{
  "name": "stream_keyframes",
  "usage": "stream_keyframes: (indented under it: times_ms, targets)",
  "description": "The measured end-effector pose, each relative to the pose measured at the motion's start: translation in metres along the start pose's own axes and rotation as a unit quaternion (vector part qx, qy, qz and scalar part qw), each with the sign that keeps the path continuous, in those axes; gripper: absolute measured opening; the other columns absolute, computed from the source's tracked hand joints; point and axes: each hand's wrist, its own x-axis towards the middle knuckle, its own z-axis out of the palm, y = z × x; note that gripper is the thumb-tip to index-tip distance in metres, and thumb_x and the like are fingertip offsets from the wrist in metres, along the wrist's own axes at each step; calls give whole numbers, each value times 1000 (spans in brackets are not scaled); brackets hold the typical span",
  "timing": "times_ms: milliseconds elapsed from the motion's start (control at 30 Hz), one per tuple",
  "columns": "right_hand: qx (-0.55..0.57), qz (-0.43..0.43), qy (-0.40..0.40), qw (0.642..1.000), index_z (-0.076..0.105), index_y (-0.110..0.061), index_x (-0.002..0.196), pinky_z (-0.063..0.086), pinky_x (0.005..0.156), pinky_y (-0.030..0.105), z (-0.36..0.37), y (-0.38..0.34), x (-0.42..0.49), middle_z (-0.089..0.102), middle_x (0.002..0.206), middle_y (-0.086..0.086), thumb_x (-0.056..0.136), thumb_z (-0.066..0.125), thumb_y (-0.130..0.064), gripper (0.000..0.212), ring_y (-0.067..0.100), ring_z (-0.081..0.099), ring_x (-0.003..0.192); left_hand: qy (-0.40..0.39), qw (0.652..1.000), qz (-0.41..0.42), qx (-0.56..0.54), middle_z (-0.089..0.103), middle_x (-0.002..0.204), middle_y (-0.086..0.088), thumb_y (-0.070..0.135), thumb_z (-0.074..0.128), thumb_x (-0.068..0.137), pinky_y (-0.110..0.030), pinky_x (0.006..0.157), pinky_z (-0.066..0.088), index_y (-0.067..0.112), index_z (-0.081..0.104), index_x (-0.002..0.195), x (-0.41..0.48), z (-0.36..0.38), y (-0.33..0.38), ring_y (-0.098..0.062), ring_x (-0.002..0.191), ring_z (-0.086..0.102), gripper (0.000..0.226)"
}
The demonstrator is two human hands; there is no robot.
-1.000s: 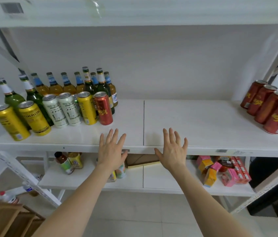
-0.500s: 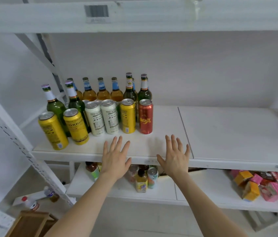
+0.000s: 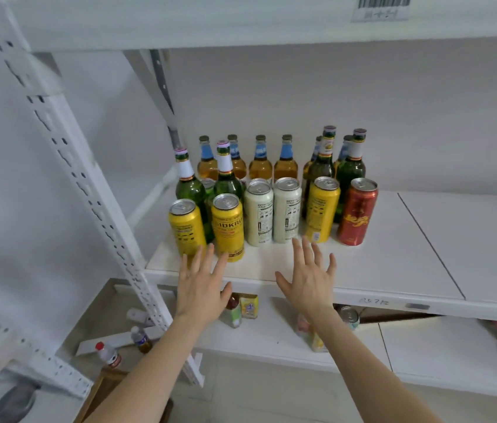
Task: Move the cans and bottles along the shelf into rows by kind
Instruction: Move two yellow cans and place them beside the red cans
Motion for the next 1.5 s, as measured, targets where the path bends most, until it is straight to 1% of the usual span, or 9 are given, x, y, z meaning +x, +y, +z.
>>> stream_keyframes:
  times_ms: [233, 500, 733, 833, 933, 1067, 1300, 1400, 1500]
  targets:
    - [27, -1, 17, 999, 23, -17, 156, 16, 117, 57, 12, -77, 14, 28, 162, 6, 89, 50, -63, 85, 27, 25, 148, 69, 997, 4, -27, 52, 144, -17, 40, 73, 81, -60, 108, 38, 16, 57, 135, -14, 2, -69, -37, 135, 47, 61]
    - [90, 15, 107, 990, 39, -8, 148, 33, 107, 54, 14, -121, 30, 49, 149, 10, 85, 64, -57, 84, 31, 45, 136, 70, 997, 19, -32, 53, 141, -15, 48, 62, 87, -53, 107, 41, 14, 51, 137, 7, 9, -123, -35, 132, 47, 61]
    - [229, 35, 60, 971, 35, -14, 144, 43, 96, 49, 12, -121, 55, 60, 130, 6, 85, 65, -54, 77, 31, 54, 118, 45, 981, -8, -191, 63, 124, -10, 55, 64, 85, -42, 89, 50, 7, 48, 133, 38, 19, -117, -30, 111, 60, 69]
    - [341, 19, 40, 939, 42, -14, 137, 47, 92, 43, 11, -120, 66, 61, 126, 4, 85, 72, -46, 68, 26, 56, 113, -24, 938, -36, -343, 61, 129, -7, 48, 70, 85, -37, 90, 49, 11, 43, 135, 50, 25, -114, -25, 113, 60, 68]
    - [422, 41, 8, 906, 50, -16, 129, 45, 89, 31, 11, -118, 76, 62, 117, -6, 81, 78, -42, 61, 15, 57, 106, -103, 855, -88, -501, 58, 126, 10, 39, 78, 81, -19, 87, 42, 25, 42, 133, 59, 27, -114, -11, 115, 56, 65]
    - [507, 88, -52, 856, 54, -22, 125, 48, 92, 31, 13, -113, 82, 66, 116, -10, 76, 84, -38, 59, 3, 59, 104, -145, 783, -143, -588, 59, 117, 17, 31, 87, 71, -25, 89, 42, 41, 43, 123, 71, 31, -115, -7, 108, 55, 68]
    - [594, 95, -82, 795, 56, -22, 122, 51, 85, 26, 12, -108, 85, 69, 114, -6, 73, 87, -22, 58, 8, 63, 106, -150, 729, -171, -646, 66, 118, 10, 21, 91, 63, -34, 90, 52, 37, 52, 122, 77, 34, -116, -12, 109, 63, 73]
    - [623, 107, -91, 770, 58, -22, 123, 53, 86, 32, 9, -108, 82, 71, 114, -4, 78, 83, -22, 51, 13, 65, 107, -157, 715, -174, -659, 66, 121, 7, 24, 90, 66, -36, 89, 53, 33, 52, 128, 73, 32, -118, -15, 111, 63, 72]
    - [667, 156, -117, 720, 61, -29, 119, 55, 77, 37, 9, -108, 73, 72, 111, -6, 83, 77, -28, 39, 18, 67, 108, -174, 698, -178, -671, 66, 123, 6, 29, 87, 69, -41, 90, 54, 31, 50, 131, 65, 27, -119, -16, 112, 63, 72]
